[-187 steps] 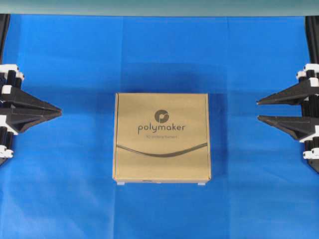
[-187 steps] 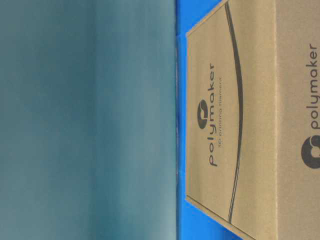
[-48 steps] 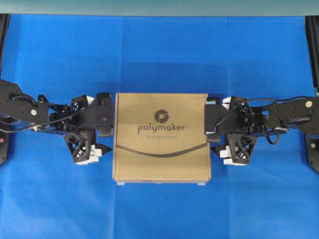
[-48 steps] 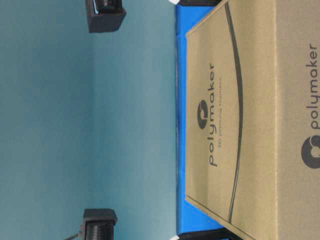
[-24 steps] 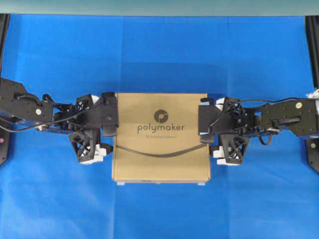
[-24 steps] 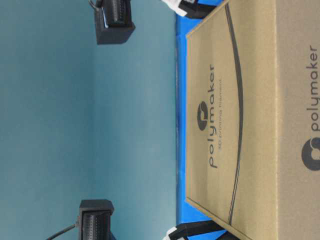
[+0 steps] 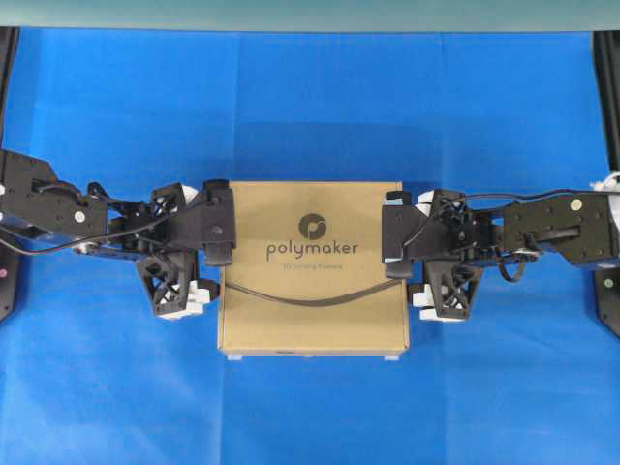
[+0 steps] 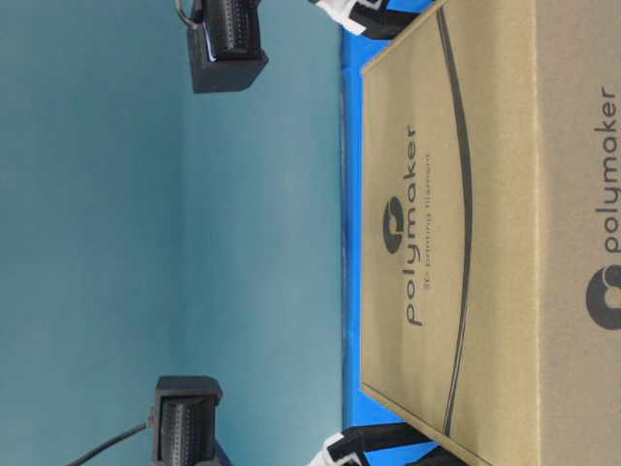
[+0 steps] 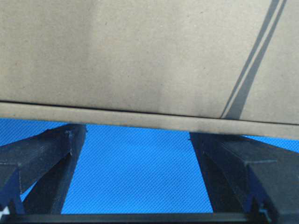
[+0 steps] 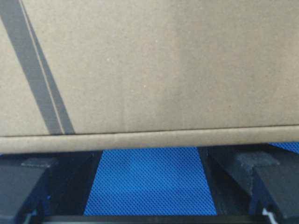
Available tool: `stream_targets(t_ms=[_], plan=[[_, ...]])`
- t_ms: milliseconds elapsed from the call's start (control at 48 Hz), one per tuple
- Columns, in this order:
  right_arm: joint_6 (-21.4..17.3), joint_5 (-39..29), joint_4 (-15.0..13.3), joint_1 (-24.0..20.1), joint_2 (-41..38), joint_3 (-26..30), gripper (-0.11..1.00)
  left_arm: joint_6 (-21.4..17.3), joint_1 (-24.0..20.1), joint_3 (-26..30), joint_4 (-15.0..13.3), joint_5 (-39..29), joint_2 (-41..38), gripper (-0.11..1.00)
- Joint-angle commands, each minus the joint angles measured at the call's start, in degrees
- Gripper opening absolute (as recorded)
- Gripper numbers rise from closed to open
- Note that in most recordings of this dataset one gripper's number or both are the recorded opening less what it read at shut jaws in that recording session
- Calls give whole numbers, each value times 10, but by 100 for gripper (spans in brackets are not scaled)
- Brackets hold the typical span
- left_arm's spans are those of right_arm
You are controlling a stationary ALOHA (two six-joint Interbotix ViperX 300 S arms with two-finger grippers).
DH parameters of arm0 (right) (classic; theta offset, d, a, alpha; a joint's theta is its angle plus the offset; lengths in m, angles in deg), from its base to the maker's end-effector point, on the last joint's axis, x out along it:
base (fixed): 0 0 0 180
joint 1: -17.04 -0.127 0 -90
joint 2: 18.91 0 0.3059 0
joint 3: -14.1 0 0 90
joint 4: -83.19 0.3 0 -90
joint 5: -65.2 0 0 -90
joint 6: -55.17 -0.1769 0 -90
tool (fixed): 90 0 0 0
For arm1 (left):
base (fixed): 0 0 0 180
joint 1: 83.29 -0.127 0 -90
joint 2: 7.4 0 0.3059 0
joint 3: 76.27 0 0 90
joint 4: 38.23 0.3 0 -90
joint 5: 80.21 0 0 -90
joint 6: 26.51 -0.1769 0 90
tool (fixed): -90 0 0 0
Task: Lift up the cardboard box by clamping it between your arms.
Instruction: 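Press both grippers against the box sides to clamp it, then raise both arms together, lifting the clamped box off the table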
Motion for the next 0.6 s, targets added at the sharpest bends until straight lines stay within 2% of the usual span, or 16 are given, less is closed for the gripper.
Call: stream_targets(t_ms=[0,312,583], plan=[[-4,4,3,0,10,18,100,3,-1,24,-2,7,3,87],[-5,-36,3,0,38,35,100,4,-4,29,-2,-17,22,87],[-5,-124,4,0,90,64,100,2,-4,65,-2,-83,58,87]])
